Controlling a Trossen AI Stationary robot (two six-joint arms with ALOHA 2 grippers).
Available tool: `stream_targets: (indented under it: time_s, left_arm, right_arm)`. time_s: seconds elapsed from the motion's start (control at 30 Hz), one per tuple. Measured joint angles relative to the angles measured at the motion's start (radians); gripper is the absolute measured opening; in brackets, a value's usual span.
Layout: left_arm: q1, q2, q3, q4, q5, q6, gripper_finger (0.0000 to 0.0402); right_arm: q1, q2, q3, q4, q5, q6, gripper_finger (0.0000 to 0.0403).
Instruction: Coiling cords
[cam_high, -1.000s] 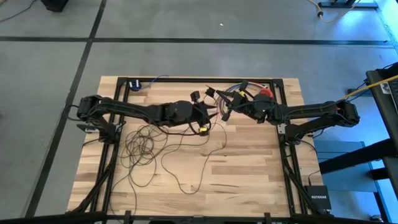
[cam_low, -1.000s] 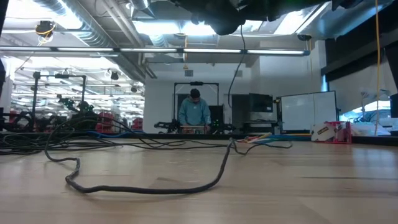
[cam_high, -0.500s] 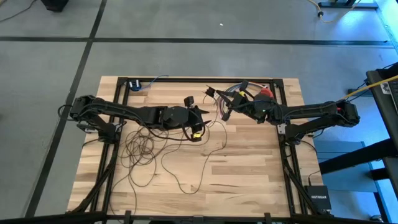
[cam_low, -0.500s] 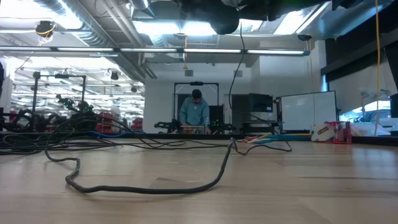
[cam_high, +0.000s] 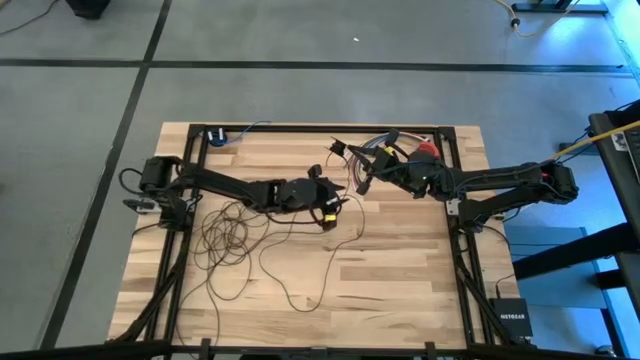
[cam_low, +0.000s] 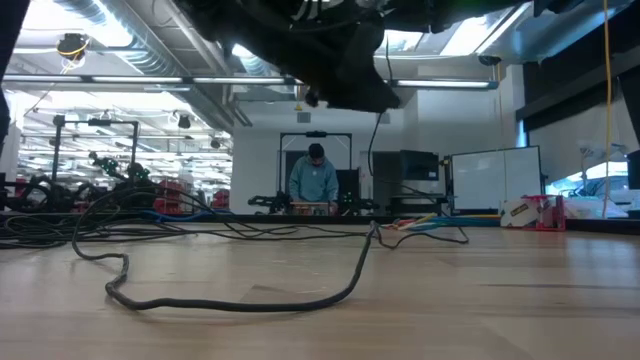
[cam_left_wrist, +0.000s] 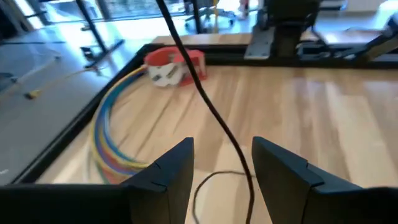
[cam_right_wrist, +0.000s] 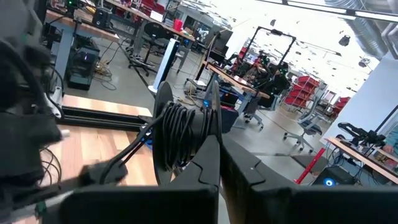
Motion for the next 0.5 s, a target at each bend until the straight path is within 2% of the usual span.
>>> stream_targets:
  time_s: [0.07, 0.17, 0.4, 0.5]
  left_arm:
    - [0.008, 0.007, 0.002, 0.017, 0.044, -0.011, 0.0154]
    - [0.015, 0.008, 0.002, -0.027, 0.049, -0.007, 0.0137]
    - [0.034, 0.009, 0.002, -0.084, 0.022, 0.044, 0.0015]
    - [0.051, 0.008, 0.002, -0.094, 0.021, 0.043, 0.0012]
  right_arm:
    - [0.0, 0.0, 0.0, 0.0, 0.0, 0.0, 0.0006]
    - [0.0, 0.0, 0.0, 0.0, 0.0, 0.0, 0.0006]
    - [0.0, 0.0, 0.0, 0.0, 0.0, -0.001, 0.0006]
    - [0.0, 0.0, 0.0, 0.01, -0.01, -0.002, 0.0006]
